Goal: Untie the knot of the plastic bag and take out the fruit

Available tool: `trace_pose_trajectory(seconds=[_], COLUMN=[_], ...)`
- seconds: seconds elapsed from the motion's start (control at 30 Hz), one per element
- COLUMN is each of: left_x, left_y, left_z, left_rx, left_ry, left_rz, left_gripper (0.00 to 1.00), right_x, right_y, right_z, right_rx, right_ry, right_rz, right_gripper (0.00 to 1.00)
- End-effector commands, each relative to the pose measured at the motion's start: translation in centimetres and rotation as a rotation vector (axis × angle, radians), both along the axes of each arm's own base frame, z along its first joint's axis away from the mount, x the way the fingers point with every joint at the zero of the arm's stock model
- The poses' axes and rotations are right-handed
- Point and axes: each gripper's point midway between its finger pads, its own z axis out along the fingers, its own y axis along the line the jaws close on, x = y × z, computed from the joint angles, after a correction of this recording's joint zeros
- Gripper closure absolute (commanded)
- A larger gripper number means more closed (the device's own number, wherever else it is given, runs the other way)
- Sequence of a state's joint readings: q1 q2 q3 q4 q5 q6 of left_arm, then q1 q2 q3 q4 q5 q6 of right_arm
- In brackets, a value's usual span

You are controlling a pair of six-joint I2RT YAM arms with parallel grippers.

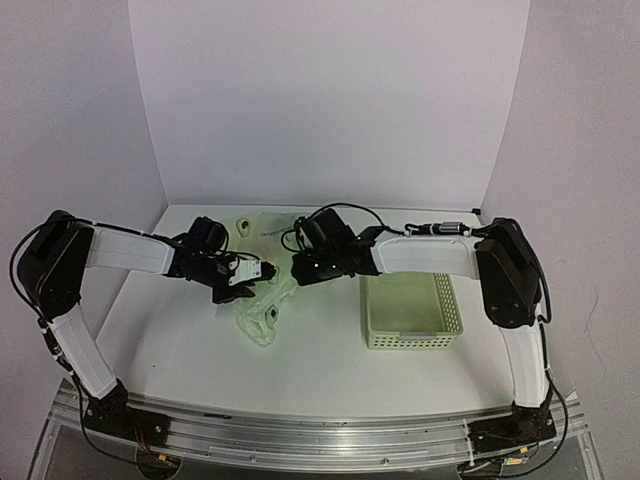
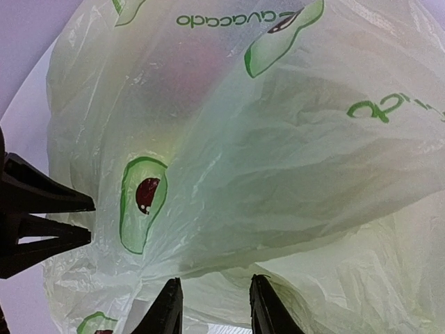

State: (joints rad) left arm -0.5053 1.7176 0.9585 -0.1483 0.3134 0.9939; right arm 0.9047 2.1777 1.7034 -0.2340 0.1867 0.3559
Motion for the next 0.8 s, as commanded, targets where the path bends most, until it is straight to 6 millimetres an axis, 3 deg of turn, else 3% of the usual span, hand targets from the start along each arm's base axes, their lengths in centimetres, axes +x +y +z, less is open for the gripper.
trace_pose_trajectory(seconds=[0.0,0.2,0.4,0.57,0.77], left_x=[0.3,-1.4,-4.3,-6.6,-8.2], left_y=[-0.8,-3.2,-4.2,-4.3,-5.2], left_z=[1.3,6.2,8.4,6.3,3.9], left_rx=[-0.04,-0.2,-0.215,-0.107,-0.002], left_ry=[0.009,0.094,-0.136,-0.195,-0.283], left_rz=[0.008,-0.075,-0.388,-0.564,-0.696], left_gripper=[0.78,0.59,0.39,0.3,0.25], right_x=[-0.4,-3.1,-3.4,-3.1,-3.0], right_y=[-0.1,1.5,0.8,0.1,-0.2], right_z=[-1.5,0.7,3.8,5.0,4.5], right_rx=[-0.02,0.082,0.116,0.118,0.101], right_ry=[0.021,0.096,0.063,0.031,0.028], right_rz=[0.025,0.159,0.146,0.114,0.113], right_gripper=[0.69,0.65,0.65,0.64,0.63])
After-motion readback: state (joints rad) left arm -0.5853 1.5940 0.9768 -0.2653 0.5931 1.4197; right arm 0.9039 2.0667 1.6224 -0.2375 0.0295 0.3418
